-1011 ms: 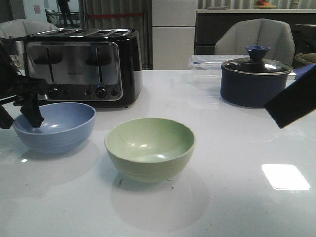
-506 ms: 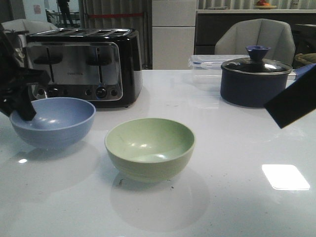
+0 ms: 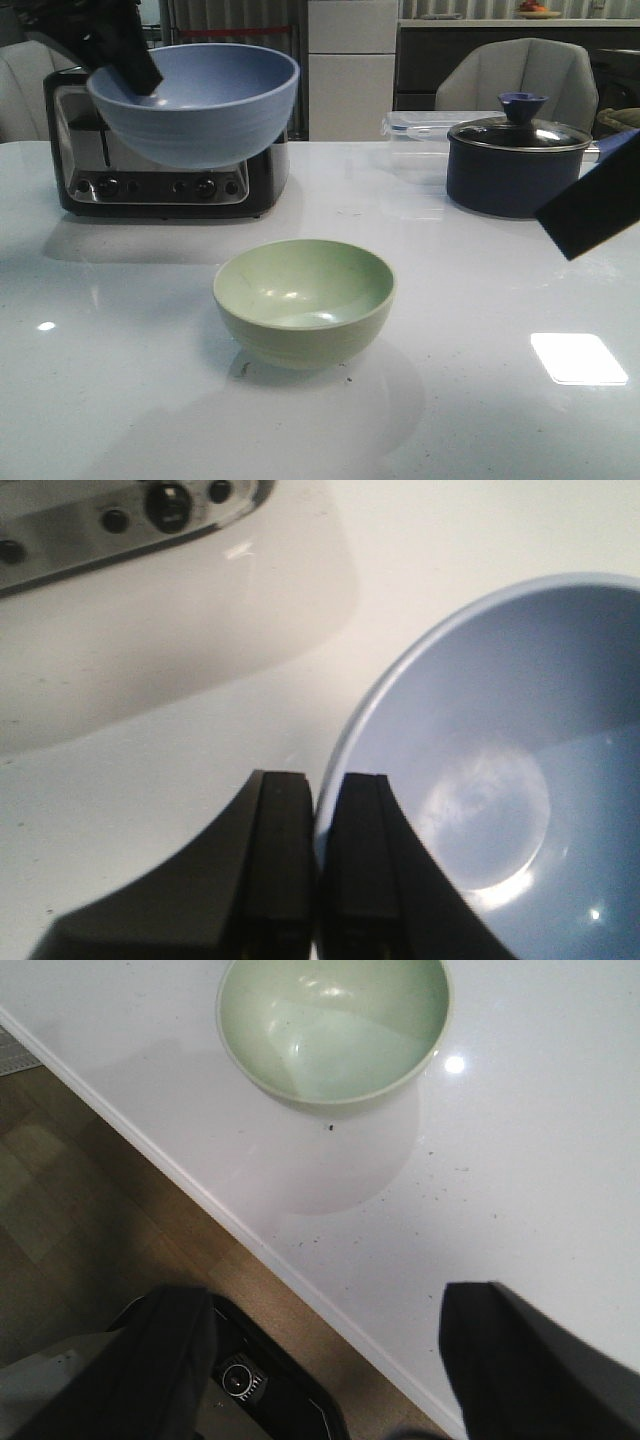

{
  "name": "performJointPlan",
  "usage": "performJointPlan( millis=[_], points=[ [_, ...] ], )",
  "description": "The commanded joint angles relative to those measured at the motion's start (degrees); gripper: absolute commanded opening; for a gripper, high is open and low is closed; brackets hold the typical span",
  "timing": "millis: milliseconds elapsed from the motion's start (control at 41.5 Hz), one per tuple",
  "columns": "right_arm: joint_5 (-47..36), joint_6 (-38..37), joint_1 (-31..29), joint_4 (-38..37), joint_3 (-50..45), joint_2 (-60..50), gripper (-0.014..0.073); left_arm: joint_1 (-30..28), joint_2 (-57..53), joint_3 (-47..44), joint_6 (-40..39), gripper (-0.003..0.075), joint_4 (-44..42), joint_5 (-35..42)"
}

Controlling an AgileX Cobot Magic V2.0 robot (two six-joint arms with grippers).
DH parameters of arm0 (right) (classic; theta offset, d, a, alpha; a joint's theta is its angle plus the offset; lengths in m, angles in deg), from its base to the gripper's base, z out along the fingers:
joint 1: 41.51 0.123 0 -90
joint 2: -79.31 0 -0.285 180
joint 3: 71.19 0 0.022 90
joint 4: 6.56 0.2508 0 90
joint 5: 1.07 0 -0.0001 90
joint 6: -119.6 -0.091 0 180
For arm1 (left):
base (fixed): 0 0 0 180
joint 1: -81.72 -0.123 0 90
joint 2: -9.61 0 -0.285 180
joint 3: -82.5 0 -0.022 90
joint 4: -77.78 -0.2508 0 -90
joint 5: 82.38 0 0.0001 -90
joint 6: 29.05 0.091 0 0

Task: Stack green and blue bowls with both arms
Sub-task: 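Grasp and lift the light blue bowl with the left gripper, then lower the blue bowl into the green bowl and open the left gripper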

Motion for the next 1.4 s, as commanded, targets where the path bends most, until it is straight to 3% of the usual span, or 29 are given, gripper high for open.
performJointPlan(
  millis=[0, 289, 867, 1373],
  points=[
    [-3.1, 0.7, 0.2, -0.1, 1.5, -0.8, 0.0573, 3.3, -2.4, 1.9, 0.1, 0.0093, 1.6, 1.2],
    [-3.1, 0.7, 0.2, -0.1, 1.5, -0.8, 0.0573, 8.7, 1.6, 1.9, 0.1, 0.0093, 1.6, 4.6],
    [-3.1, 0.7, 0.2, -0.1, 1.5, -0.8, 0.0573, 8.7, 12.2, 1.9, 0.1, 0.0093, 3.6, 6.6],
    [-3.1, 0.7, 0.2, -0.1, 1.5, -0.8, 0.0573, 8.7, 14.8, 1.9, 0.1, 0.0098, 4.0, 7.0]
  ],
)
